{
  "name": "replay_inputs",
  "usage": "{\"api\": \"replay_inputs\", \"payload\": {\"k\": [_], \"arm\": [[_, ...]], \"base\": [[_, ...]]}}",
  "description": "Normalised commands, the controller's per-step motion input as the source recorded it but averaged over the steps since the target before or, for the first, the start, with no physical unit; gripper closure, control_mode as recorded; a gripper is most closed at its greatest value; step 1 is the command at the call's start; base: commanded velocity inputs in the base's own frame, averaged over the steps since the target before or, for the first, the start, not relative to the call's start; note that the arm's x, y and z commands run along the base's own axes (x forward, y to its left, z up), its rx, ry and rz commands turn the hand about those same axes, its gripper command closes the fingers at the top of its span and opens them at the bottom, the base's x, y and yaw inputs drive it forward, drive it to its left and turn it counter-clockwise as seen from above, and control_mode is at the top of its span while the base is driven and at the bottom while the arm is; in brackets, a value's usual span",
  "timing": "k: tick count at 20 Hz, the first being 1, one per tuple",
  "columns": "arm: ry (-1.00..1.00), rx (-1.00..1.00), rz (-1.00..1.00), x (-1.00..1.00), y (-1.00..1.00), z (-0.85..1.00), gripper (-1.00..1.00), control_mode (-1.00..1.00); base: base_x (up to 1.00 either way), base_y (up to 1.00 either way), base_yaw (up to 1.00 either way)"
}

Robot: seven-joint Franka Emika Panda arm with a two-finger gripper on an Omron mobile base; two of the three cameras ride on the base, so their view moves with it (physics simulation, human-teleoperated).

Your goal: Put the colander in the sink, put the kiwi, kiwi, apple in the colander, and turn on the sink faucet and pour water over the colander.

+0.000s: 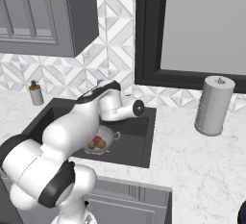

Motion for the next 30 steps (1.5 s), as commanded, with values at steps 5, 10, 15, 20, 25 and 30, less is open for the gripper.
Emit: {"api": "replay_inputs", "payload": {"k": [5, 10, 15, 20, 25, 30], "arm": [[-0.13, 0.13, 0.0, 0.03, 0.15, 0.0, -1.0, -1.0], [-0.21, 0.03, 0.0, 0.0, 0.39, 0.07, -1.0, -1.0], [-0.11, 0.16, 0.0, 0.12, 0.08, 0.05, -1.0, -1.0], [-0.05, 0.18, 0.0, 0.32, 0.0, 0.0, -1.0, -1.0], [-0.07, 0.03, 0.0, 0.34, 0.0, -0.1, -1.0, -1.0], [-0.11, 0.02, 0.0, 0.21, -0.02, -0.08, -1.0, -1.0]], "base": [[0.0, 0.0, 0.0], [0.0, 0.0, 0.0], [0.0, 0.0, 0.0], [0.0, 0.0, 0.0], [0.0, 0.0, 0.0], [0.0, 0.0, 0.0]]}}
